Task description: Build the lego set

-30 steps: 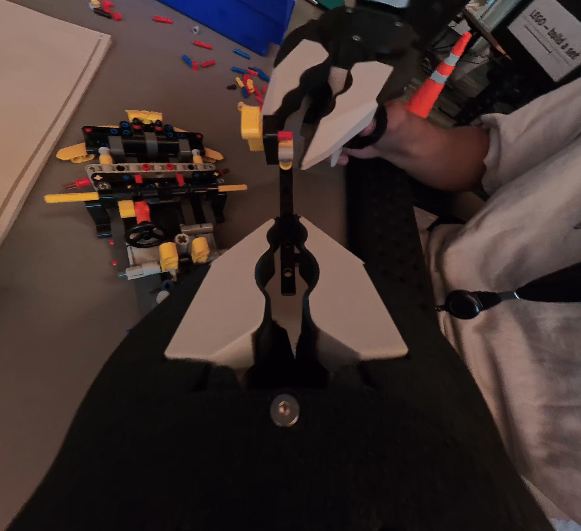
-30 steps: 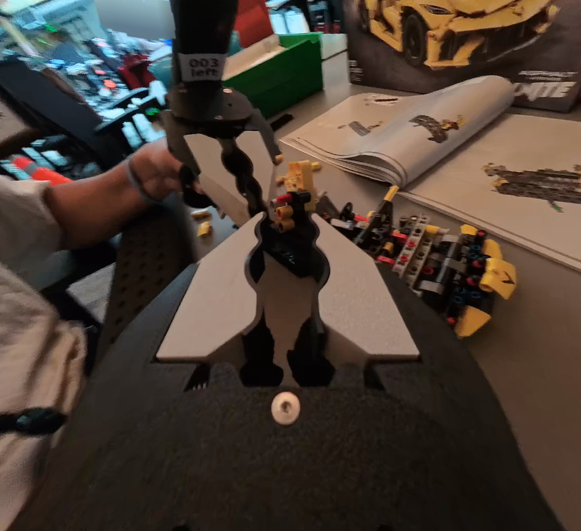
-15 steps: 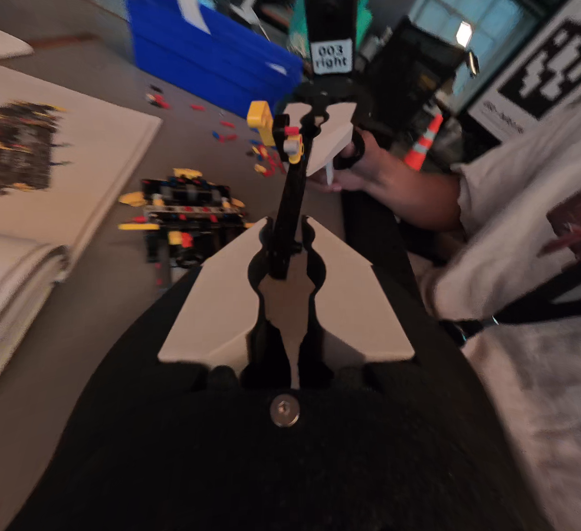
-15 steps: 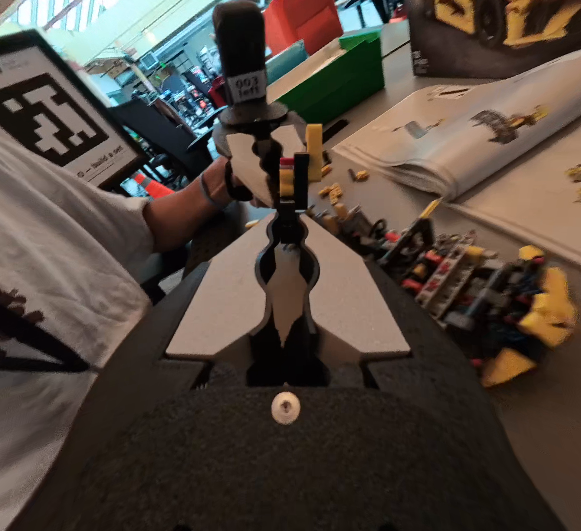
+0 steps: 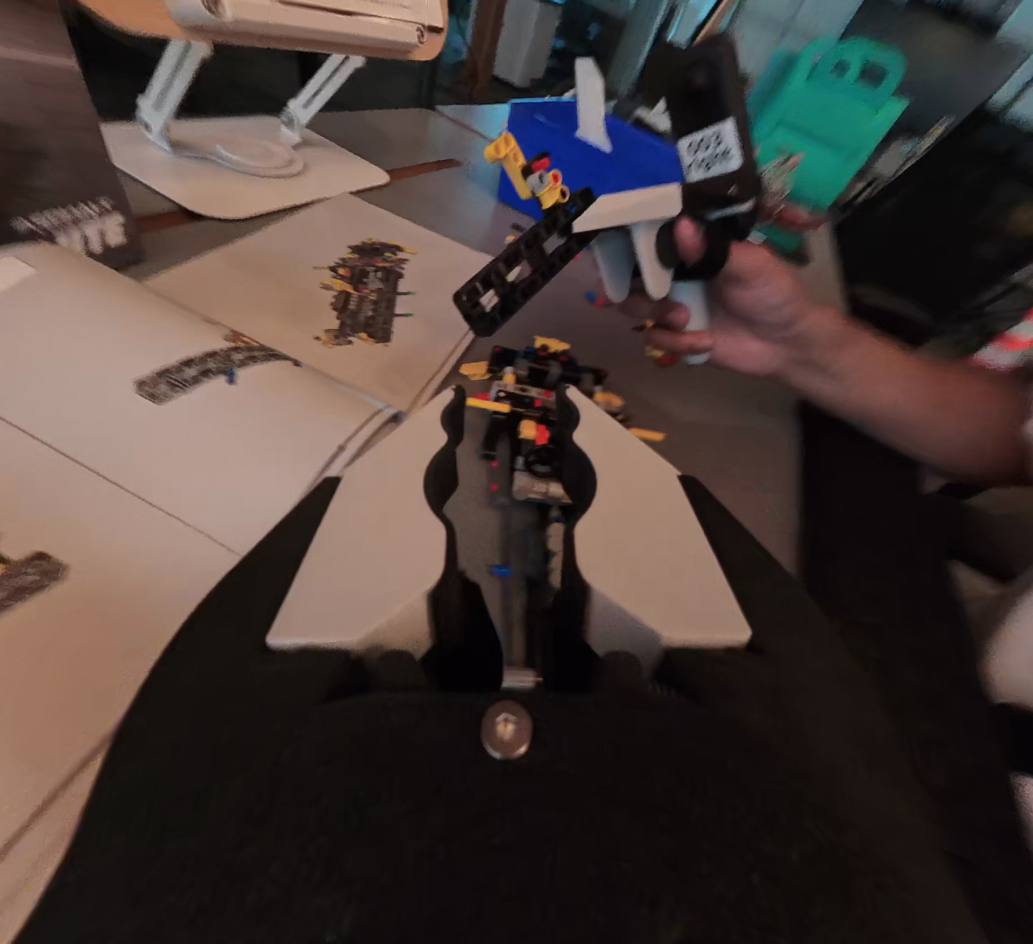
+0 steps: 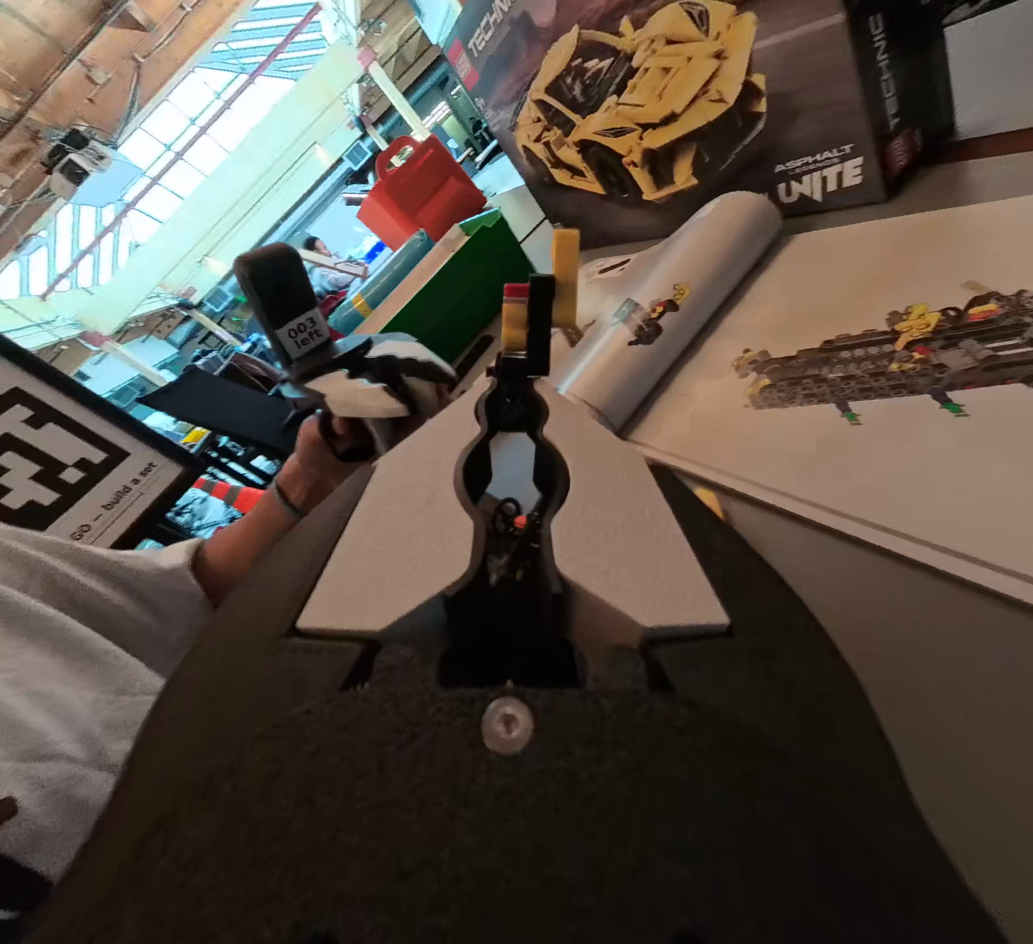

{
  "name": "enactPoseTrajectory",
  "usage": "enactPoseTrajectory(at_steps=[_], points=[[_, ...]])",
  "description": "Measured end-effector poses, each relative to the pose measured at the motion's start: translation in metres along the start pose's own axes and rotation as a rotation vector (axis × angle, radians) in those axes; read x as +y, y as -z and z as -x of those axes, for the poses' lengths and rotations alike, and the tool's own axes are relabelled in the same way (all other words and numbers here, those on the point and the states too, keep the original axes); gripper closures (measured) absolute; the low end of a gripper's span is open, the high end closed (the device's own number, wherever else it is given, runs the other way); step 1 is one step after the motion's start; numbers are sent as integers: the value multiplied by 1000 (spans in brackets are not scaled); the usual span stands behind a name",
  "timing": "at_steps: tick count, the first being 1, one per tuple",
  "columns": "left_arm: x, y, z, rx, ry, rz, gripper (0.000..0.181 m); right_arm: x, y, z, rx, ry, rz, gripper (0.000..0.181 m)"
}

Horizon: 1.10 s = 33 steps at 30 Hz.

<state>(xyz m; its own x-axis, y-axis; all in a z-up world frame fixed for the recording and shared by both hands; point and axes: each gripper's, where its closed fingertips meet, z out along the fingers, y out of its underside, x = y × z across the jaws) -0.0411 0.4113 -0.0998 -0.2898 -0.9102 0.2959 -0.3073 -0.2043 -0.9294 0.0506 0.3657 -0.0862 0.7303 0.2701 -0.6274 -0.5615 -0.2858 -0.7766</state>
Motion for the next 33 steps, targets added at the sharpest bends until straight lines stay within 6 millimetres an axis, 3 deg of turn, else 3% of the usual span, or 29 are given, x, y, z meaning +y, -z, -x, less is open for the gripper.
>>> enactPoseTrajectory(at_steps=[3, 7, 10, 13, 15, 18, 20, 21, 22, 25, 28, 30, 33], points=[[5, -4, -2, -186, -339, 97, 148, 6, 0, 9, -29, -13, 52, 174], [-1, -17, -28, -319, -685, 126, 147, 34, -4, 25, -30, 30, 217, 174], [11, -32, -48, -265, -767, 230, 138, 46, -3, 40, -55, 57, 273, 174], [13, -39, -56, -277, -799, 265, 139, 43, 1, 57, -93, 68, 255, 175], [11, -40, -61, -301, -830, 272, 154, 44, 9, 67, -99, 72, 239, 174], [20, -42, -90, -236, -836, 311, 154, 55, 31, 80, -98, 77, 214, 174], [45, -44, -114, -136, -778, 405, 154, 73, 59, 86, -95, 141, 235, 167], [66, -44, -123, -67, -733, 499, 154, 76, 80, 79, -38, 165, 228, 161], [82, -43, -130, -14, -697, 574, 154, 73, 106, 68, 44, 196, 201, 160], [100, -49, -135, 22, -593, 621, 154, 60, 201, 12, 458, 320, 146, 157], [113, -55, -131, 42, -545, 694, 154, 68, 281, -29, 805, 364, 196, 150], [118, -58, -133, 70, -539, 711, 154, 74, 302, -38, 884, 342, 177, 146], [124, -60, -134, 93, -560, 728, 154, 92, 304, -50, 910, 356, 219, 145]])
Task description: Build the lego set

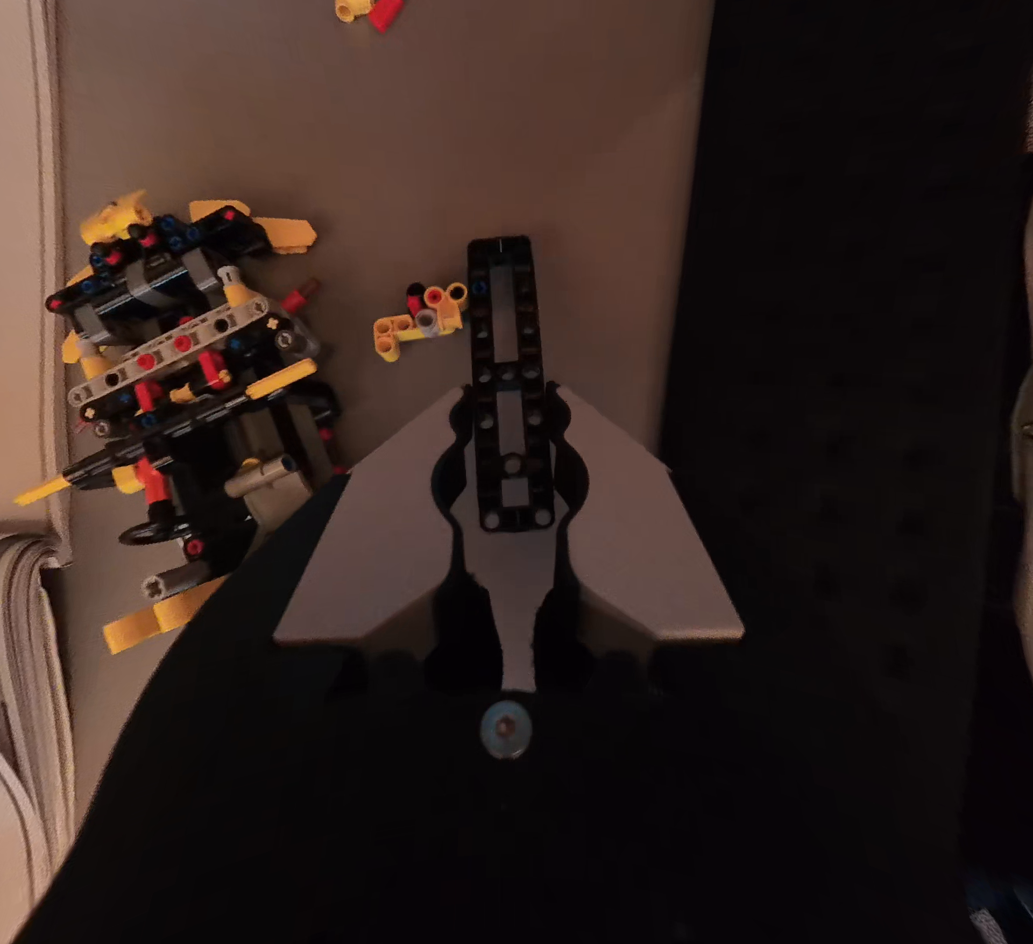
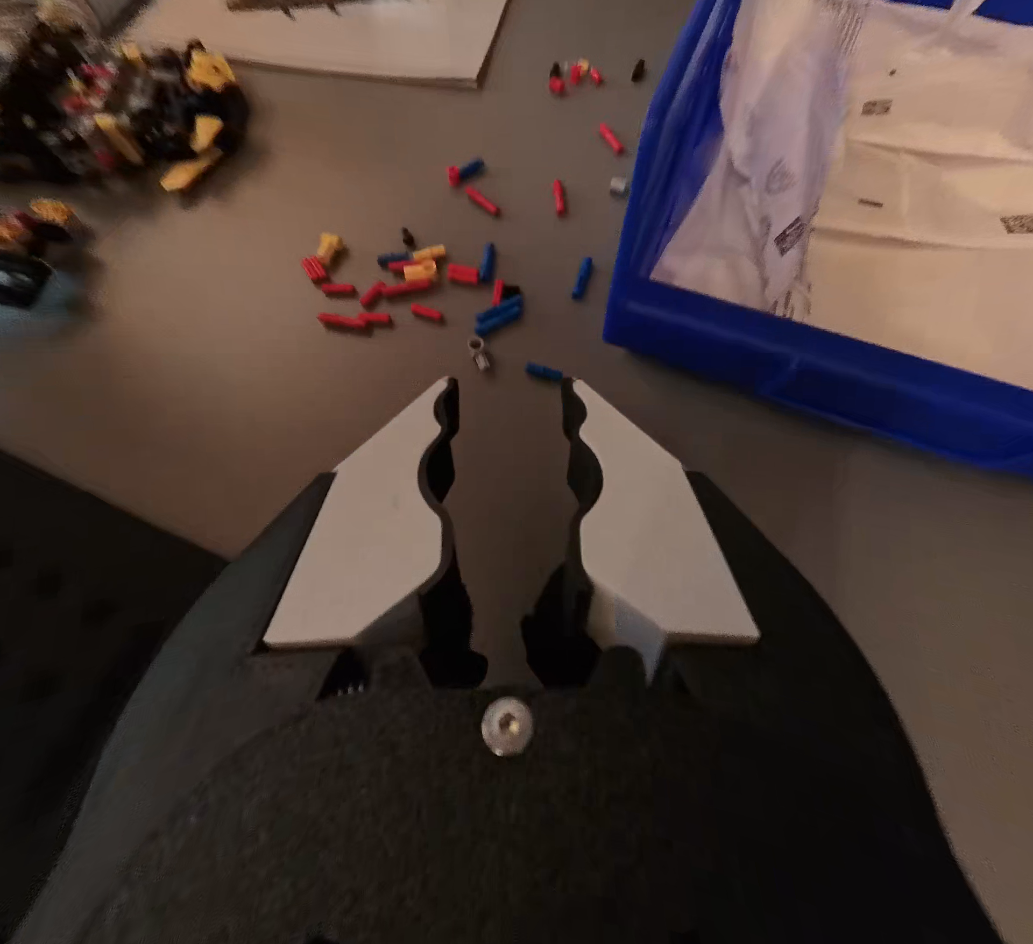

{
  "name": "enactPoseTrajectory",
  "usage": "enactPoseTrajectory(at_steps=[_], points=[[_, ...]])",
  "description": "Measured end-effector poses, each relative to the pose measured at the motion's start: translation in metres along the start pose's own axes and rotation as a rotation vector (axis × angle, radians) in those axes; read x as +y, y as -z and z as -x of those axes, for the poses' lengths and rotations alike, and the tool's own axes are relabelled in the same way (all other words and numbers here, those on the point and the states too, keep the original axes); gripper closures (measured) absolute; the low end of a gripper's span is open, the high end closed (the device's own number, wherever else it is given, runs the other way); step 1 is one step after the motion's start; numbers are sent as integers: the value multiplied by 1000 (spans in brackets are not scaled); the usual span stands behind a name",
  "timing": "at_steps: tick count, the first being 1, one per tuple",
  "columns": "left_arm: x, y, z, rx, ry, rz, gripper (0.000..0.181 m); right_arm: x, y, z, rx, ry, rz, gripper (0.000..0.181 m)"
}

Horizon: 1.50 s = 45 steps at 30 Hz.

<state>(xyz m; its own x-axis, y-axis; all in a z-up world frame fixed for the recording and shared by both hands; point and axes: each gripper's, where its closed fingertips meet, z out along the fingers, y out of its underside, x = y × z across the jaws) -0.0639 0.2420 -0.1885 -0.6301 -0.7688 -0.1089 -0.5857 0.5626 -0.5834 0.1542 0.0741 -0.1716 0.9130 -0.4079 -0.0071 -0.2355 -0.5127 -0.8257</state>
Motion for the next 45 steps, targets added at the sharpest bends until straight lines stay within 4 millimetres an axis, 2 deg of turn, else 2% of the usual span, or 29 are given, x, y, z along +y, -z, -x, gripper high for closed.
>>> enactPoseTrajectory(at_steps=[3, 6, 8, 10, 14, 16, 20, 26, 31, 33, 34, 35, 37, 39, 41, 45], points=[[3, -2, -1, 11, 16, 12, 153, 8, -11, -1, -4, -16, 28, 146], [0, 3, -1, 22, 57, -33, 151, -3, -21, 1, -22, -65, 7, 144], [-6, 9, 2, 26, 97, -89, 147, -11, -29, 5, -9, -39, 10, 144], [-15, 19, 7, 32, 142, -189, 146, -14, -38, 7, 40, 5, 46, 149], [-28, 51, 39, 0, 243, -473, 146, -7, -51, 5, 75, -11, 148, 151], [-28, 62, 41, 66, 287, -574, 146, -5, -54, 8, 52, -47, 170, 150], [-22, 67, 42, 98, 284, -614, 146, 1, -61, 7, 74, -13, 201, 151], [-24, 62, 28, 110, 227, -600, 146, 1, -61, 11, 50, -11, 211, 176], [-25, 63, 25, 112, 219, -609, 146, -2, -55, 17, 7, -22, 195, 177], [-25, 65, 32, 93, 245, -621, 146, -18, -47, 37, -55, 14, 133, 177], [-23, 65, 37, 80, 264, -619, 146, -28, -41, 60, -135, 57, 98, 177], [-20, 64, 42, 68, 280, -613, 146, -35, -36, 92, -250, 108, 72, 177], [-16, 63, 49, 41, 299, -600, 146, -32, -30, 164, -489, 219, 91, 177], [-14, 62, 52, 20, 301, -590, 146, -19, -34, 208, -569, 306, 149, 176], [-13, 60, 51, 19, 300, -581, 146, -12, -42, 230, -590, 345, 179, 176], [-13, 59, 47, 18, 288, -576, 146, -1, -55, 229, -533, 424, 249, 176]])
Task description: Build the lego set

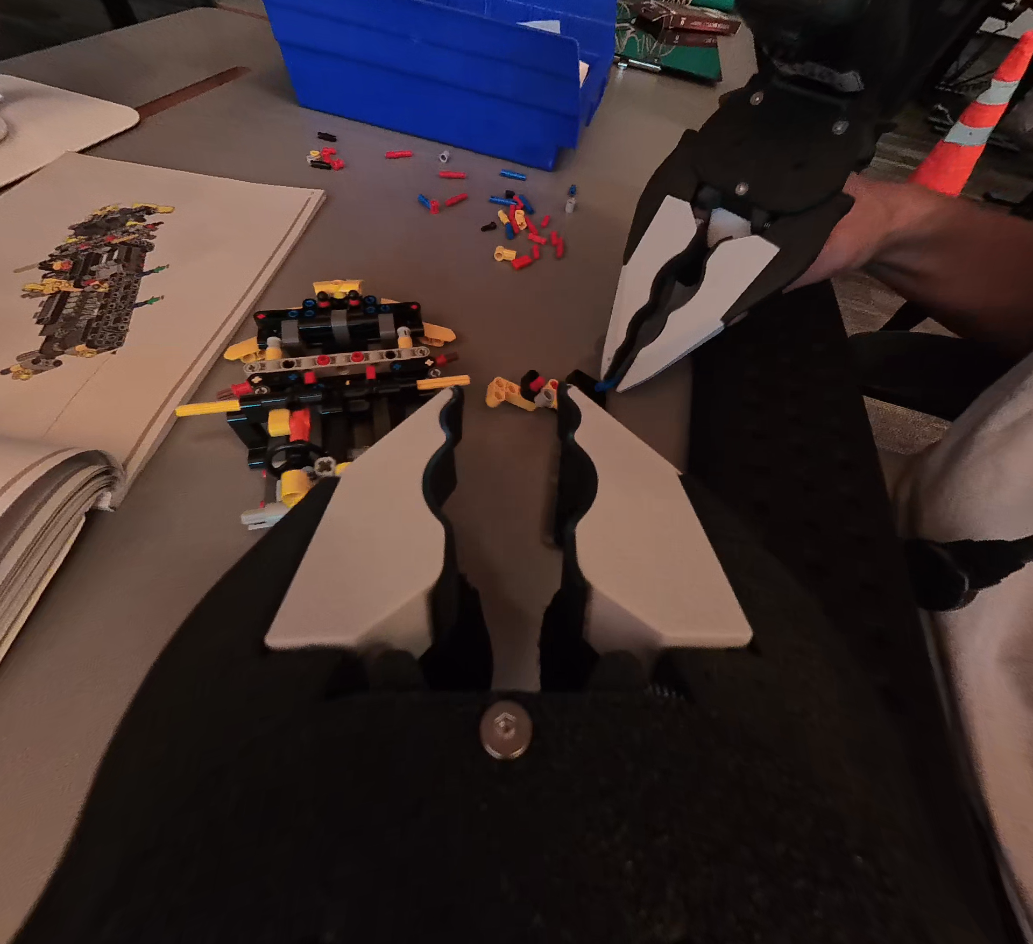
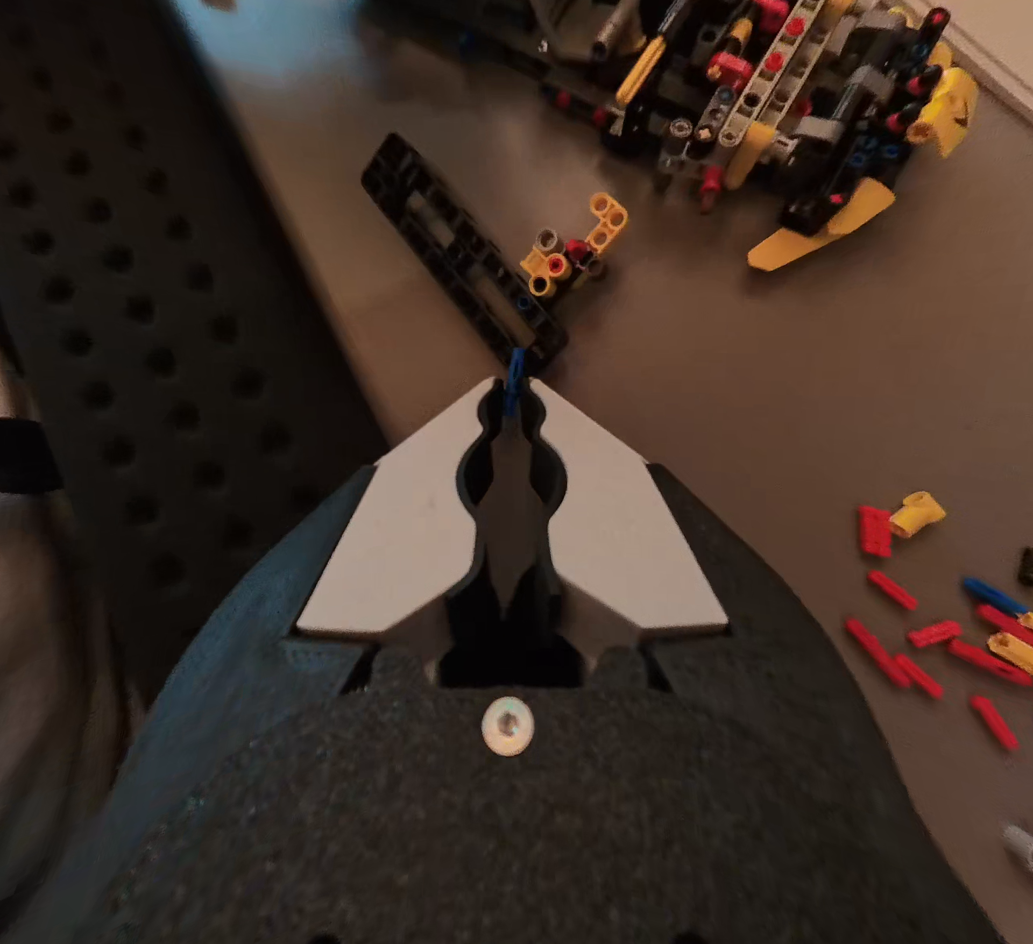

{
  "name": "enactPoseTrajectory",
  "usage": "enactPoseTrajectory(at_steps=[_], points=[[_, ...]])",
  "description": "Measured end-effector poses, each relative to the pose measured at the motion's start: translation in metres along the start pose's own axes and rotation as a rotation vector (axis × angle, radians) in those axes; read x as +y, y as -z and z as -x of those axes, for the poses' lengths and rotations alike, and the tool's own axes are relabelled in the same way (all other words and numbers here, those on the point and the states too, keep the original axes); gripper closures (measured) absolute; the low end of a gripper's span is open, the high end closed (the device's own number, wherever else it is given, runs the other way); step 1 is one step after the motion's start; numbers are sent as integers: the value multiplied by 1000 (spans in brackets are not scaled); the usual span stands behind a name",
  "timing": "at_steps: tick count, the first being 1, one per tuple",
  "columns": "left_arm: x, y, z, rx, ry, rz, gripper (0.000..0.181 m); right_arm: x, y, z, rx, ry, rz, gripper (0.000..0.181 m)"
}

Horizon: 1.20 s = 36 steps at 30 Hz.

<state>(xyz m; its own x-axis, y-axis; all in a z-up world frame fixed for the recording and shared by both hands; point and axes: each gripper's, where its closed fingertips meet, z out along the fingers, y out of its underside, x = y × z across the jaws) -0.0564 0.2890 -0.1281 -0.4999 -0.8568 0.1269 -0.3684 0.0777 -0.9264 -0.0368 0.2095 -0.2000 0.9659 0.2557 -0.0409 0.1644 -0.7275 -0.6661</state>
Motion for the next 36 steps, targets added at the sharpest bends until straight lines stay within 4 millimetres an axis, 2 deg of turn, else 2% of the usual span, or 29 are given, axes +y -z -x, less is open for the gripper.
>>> enactPoseTrajectory(at_steps=[2, 4, 6, 7, 9, 11, 13, 22, 30, 36], points=[[1, -1, -1, -3, -7, 1, 146, 4, -2, -1, 1, -1, 25, 175], [1, -2, -4, 2, -36, -6, 146, 6, 0, -4, 3, -23, 25, 164], [-4, -2, -12, 22, -53, -54, 146, -2, 19, -19, 43, -81, -75, 161], [-7, -1, -12, 8, -53, -70, 146, -2, 32, -36, 97, -117, -122, 159], [-6, -1, -7, -34, -59, -50, 146, 10, 61, -86, 267, -201, -171, 156], [-1, -2, -4, -42, -50, -15, 146, 40, 85, -137, 449, -288, -157, 145], [2, -3, -4, -38, -38, -2, 146, 63, 97, -164, 531, -360, -125, 142], [10, -8, -12, -14, -76, 38, 146, 77, 84, -178, 505, -348, -86, 148], [-8, -2, -13, -13, -70, -51, 146, 82, 77, -182, 461, -364, -76, 150], [-6, -4, -13, -3, -56, -42, 146, 82, 76, -181, 444, -366, -97, 157]])
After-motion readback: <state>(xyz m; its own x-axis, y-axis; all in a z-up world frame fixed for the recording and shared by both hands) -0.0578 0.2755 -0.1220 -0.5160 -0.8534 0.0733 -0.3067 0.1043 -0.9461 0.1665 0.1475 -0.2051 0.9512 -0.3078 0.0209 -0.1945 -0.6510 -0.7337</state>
